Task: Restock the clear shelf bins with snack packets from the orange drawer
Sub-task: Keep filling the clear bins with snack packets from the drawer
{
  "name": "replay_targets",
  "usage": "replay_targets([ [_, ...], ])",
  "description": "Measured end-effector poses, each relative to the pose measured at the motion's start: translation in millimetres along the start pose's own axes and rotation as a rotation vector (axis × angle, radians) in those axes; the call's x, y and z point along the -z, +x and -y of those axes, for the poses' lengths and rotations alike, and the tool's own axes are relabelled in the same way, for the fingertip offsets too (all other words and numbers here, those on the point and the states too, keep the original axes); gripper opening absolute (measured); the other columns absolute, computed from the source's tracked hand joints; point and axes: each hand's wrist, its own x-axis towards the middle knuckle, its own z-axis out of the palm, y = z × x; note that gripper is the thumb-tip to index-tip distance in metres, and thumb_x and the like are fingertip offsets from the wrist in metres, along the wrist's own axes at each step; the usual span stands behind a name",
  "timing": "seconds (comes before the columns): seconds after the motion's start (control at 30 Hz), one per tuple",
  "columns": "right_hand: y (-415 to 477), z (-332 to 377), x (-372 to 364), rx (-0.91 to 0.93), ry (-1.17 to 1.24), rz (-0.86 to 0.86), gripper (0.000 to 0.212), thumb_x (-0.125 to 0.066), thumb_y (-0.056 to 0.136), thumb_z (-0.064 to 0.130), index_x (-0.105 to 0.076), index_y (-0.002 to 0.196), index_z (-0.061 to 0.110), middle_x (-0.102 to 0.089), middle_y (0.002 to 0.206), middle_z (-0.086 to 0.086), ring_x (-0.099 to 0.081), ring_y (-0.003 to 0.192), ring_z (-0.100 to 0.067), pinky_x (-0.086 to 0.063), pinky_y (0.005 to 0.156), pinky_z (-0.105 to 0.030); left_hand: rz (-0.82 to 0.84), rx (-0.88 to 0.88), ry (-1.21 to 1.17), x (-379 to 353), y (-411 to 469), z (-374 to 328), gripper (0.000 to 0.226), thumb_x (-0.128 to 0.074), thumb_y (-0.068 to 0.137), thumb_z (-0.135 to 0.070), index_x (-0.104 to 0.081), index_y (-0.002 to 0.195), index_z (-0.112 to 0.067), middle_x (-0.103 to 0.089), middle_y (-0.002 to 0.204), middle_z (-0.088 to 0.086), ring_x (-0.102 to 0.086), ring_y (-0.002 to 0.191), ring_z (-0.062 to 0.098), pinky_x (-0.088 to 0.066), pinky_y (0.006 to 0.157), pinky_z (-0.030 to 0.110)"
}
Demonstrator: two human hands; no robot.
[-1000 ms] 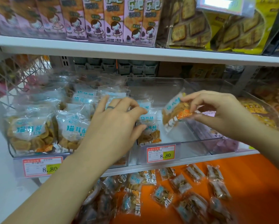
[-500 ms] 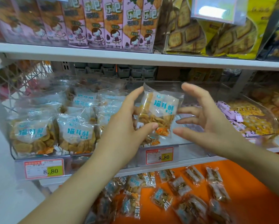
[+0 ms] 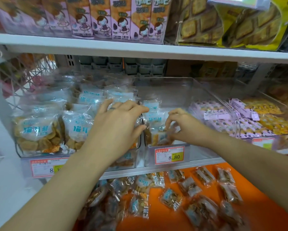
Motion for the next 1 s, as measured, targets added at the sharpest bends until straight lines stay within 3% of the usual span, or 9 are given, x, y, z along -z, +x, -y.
replay_targets([
  [0.1,14.3,-1.0,0.0,-0.078,-0.065,0.036,0.026,-0.078,0.074,0.017,-0.054,0.079,0.027,-0.048,0.103,0.01,-0.051,0.102,-0.014,-0.044,0.077,-0.026,0.026,-0.001,0.025,0.2,-0.1,-0.4,0.039,-0.067,0.085,-0.035,-0.061,0.123,-0.029,-0.065,0.118,-0.004,-0.06,0.11,0.025,-0.024,0.11,0.047],
  [0.17,18.7,-1.4,-1.5,-0.128,-0.071,0.074,0.028,-0.079,0.072,0.018,-0.053,0.08,0.025,-0.045,0.087,0.016,-0.051,0.086,-0.011,-0.039,0.061,-0.021,0.044,0.004,0.035,-0.2,0.3,0.6,0.04,-0.061,0.089,-0.038,-0.057,0.128,-0.031,-0.061,0.125,-0.005,-0.055,0.117,0.023,-0.017,0.114,0.044],
  [0.23,21.0,-1.3,-5.5,-0.144,-0.06,0.074,0.032,-0.081,0.07,0.018,-0.053,0.086,0.022,-0.048,0.089,0.014,-0.049,0.074,-0.005,-0.035,0.054,-0.018,0.043,0.002,0.041,-0.6,0.7,0.6,0.04,-0.057,0.091,-0.04,-0.054,0.13,-0.033,-0.059,0.127,-0.007,-0.052,0.12,0.022,-0.014,0.115,0.043],
  [0.37,20.7,4.1,-8.3,-0.151,-0.073,0.103,0.065,-0.083,0.067,0.022,-0.045,0.12,0.023,-0.053,0.103,0.007,-0.053,0.081,-0.012,-0.041,0.065,-0.024,0.038,0.012,0.024,-1.6,0.6,1.8,0.039,-0.056,0.091,-0.04,-0.055,0.129,-0.032,-0.058,0.127,-0.006,-0.049,0.122,0.022,-0.012,0.115,0.043],
  [0.43,20.3,7.5,-6.3,-0.114,-0.163,0.139,0.072,-0.081,0.07,0.026,-0.044,0.131,0.024,-0.05,0.102,0.006,-0.051,0.087,-0.014,-0.038,0.07,-0.026,0.042,0.015,0.026,-2.5,0.3,1.9,0.038,-0.056,0.092,-0.04,-0.055,0.128,-0.032,-0.058,0.128,-0.005,-0.049,0.122,0.023,-0.012,0.115,0.043],
  [0.57,19.9,11.0,-4.9,-0.065,-0.295,0.18,0.056,-0.076,0.076,0.031,-0.053,0.126,0.02,-0.048,0.098,0.004,-0.047,0.086,-0.014,-0.034,0.07,-0.025,0.065,0.019,0.033,-2.4,0.2,0.9,0.038,-0.054,0.093,-0.042,-0.053,0.13,-0.033,-0.055,0.131,-0.007,-0.047,0.125,0.022,-0.01,0.116,0.042],
  [0.67,23.3,7.8,-7.0,-0.085,-0.322,0.077,0.051,-0.077,0.073,0.031,-0.056,0.119,0.021,-0.052,0.108,-0.002,-0.049,0.09,-0.017,-0.039,0.072,-0.028,0.052,0.015,0.03,-2.5,-0.3,1.0,0.037,-0.054,0.093,-0.04,-0.054,0.129,-0.033,-0.056,0.129,-0.006,-0.047,0.124,0.023,-0.011,0.116,0.043],
  [0.8,27.4,9.5,-11.7,-0.111,-0.323,-0.087,0.059,-0.082,0.068,0.036,-0.057,0.118,0.02,-0.043,0.11,-0.003,-0.051,0.085,-0.022,-0.044,0.072,-0.032,0.035,0.013,0.025,-3.5,-0.4,0.6,0.036,-0.057,0.092,-0.038,-0.057,0.127,-0.031,-0.058,0.126,-0.005,-0.05,0.121,0.024,-0.012,0.115,0.045],
  [1.0,31.2,16.3,-17.7,-0.052,-0.293,-0.042,0.075,-0.083,0.067,0.029,-0.042,0.13,0.02,-0.041,0.124,-0.007,-0.05,0.089,-0.021,-0.043,0.073,-0.03,0.024,0.004,0.03,-4.5,0.1,0.8,0.036,-0.057,0.091,-0.038,-0.058,0.126,-0.031,-0.059,0.125,-0.005,-0.051,0.12,0.024,-0.012,0.115,0.044],
])
